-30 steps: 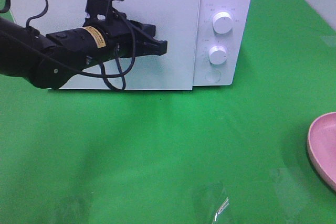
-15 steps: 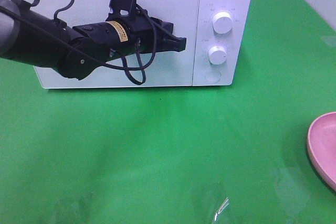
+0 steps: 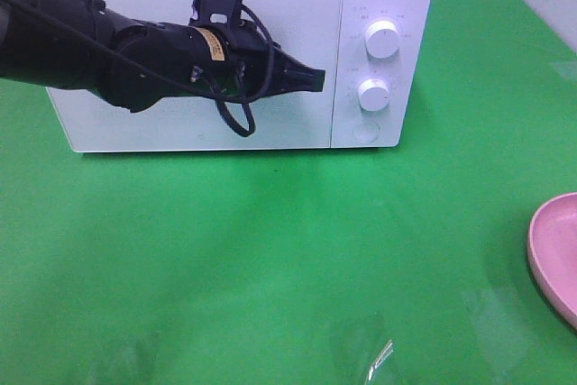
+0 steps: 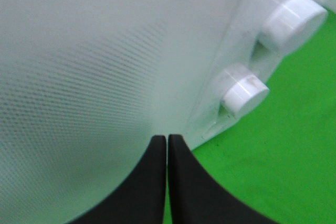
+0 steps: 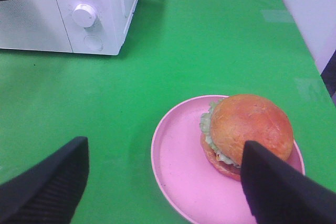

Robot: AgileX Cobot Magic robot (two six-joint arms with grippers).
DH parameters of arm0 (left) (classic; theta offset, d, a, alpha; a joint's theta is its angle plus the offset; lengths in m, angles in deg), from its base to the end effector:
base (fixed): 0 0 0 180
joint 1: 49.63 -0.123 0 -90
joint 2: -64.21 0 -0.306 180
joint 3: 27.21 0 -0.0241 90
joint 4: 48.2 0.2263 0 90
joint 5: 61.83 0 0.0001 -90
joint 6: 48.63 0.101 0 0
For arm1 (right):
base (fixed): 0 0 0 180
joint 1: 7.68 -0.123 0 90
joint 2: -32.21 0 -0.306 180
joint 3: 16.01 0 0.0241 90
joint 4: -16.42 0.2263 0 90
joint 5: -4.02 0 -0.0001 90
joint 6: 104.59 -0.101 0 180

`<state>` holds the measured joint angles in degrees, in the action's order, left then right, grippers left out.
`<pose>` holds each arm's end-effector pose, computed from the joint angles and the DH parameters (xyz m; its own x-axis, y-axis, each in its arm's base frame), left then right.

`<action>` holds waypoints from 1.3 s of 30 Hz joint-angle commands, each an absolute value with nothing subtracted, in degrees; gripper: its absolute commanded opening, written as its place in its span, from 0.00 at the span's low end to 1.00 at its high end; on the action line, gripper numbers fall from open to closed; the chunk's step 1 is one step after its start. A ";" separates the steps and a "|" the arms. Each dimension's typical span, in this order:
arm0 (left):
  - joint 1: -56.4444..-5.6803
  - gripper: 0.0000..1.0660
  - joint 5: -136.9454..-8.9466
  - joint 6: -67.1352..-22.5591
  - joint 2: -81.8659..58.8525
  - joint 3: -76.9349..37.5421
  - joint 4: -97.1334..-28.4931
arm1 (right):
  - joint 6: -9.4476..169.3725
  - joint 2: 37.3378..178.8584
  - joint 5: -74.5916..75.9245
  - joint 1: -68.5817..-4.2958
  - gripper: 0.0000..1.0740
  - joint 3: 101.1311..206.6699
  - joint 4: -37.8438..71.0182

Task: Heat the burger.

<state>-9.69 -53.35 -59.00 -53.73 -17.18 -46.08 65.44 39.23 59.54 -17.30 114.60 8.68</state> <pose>0.3251 -0.2729 0.2233 -0.4665 0.2029 -0.8609 0.5846 0.8012 -0.1279 -0.0329 -0.0170 0.2685 -0.3688 0.0353 -0.9288 -0.0287 0.9984 0.0494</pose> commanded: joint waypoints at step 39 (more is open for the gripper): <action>-28.94 0.95 -127.49 -48.63 -34.88 -17.52 -58.57 | 65.44 37.74 58.96 -17.02 0.71 114.48 8.68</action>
<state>-27.97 -126.40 -50.06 -35.46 -17.58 -57.26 65.44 39.23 59.54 -17.30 114.60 8.68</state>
